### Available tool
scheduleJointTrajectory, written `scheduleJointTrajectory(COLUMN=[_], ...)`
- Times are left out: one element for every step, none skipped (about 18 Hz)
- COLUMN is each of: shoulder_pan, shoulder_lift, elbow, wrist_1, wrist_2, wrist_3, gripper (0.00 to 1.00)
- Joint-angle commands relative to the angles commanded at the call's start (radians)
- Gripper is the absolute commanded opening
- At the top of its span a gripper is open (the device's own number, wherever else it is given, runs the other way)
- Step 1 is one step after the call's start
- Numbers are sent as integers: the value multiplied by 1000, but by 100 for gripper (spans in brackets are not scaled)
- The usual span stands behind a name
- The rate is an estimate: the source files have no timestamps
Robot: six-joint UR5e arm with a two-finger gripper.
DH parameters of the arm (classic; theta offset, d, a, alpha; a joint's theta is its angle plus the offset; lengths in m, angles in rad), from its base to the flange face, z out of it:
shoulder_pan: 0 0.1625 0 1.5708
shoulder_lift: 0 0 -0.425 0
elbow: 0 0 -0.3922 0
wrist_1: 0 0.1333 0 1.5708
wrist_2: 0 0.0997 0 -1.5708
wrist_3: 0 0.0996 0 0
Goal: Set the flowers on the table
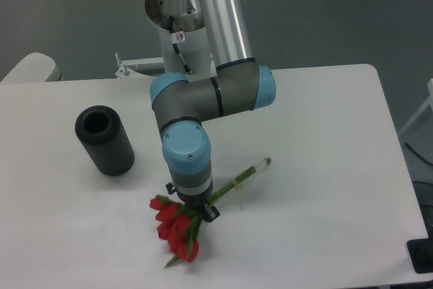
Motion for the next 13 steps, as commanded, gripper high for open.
scheduleJointTrajectory(shoulder_pan=[2, 6, 20, 35, 44, 54, 69, 83, 93, 104, 118, 133, 146], shoulder_lift=[9, 20, 34, 47, 60, 74, 87, 97, 100, 101, 107, 118, 129], elbow=[2, 2, 3, 5, 9, 9, 11, 17, 23, 29, 35, 38, 43], wrist_1=[0, -3, -9, -12, -14, -18, -31, -44, -63, -81, -101, -123, -144], wrist_2=[0, -6, -8, -11, -15, -29, -40, -49, -51, -51, -51, -51, -54], wrist_3=[5, 6, 11, 14, 14, 14, 14, 15, 20, 35, 61, 86, 104], gripper=[100, 100, 100, 100, 100, 100, 100, 100, 100, 100, 100, 100, 100])
